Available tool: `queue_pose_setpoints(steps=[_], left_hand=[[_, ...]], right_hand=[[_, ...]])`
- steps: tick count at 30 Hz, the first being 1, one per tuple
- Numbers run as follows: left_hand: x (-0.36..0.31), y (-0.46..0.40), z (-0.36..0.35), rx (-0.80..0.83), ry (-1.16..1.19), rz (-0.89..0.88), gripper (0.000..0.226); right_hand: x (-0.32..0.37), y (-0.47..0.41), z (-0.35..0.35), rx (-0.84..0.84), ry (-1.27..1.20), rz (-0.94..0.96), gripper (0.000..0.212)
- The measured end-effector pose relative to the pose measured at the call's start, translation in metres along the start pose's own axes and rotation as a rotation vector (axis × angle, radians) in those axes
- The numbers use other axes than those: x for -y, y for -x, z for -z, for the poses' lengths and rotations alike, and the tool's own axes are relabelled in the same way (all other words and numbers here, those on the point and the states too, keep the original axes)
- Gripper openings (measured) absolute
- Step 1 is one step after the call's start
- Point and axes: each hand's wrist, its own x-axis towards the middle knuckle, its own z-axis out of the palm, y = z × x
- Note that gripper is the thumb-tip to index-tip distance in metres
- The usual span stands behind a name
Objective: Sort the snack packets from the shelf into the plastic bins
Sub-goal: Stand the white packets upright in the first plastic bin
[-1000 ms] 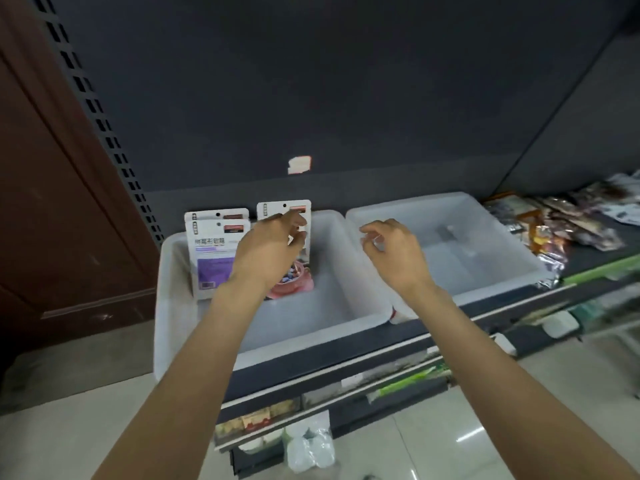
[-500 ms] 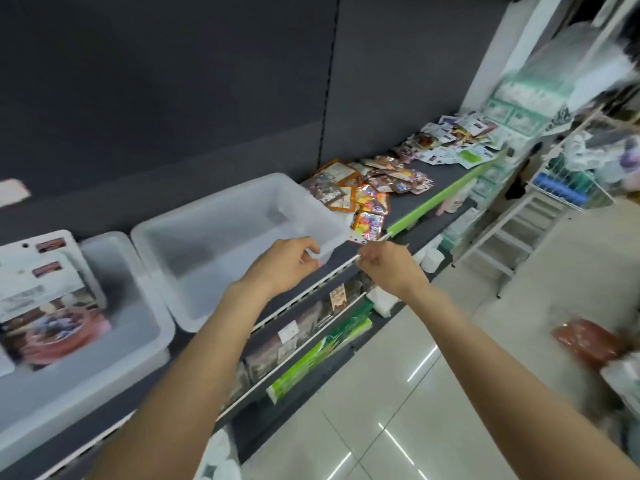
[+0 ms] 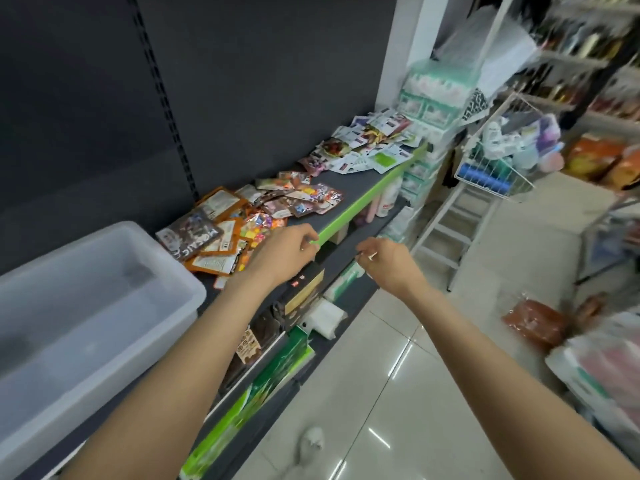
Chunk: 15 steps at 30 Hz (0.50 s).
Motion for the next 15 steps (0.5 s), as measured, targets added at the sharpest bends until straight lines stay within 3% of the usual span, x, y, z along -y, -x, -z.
queue_pose_setpoints(steps=[15], left_hand=[[-0.074, -0.309, -0.034, 0.001, 0.067, -0.046, 0.022]], right_hand=[[-0.126, -0.247, 0.103, -0.087, -0.087, -0.081, 0.029]])
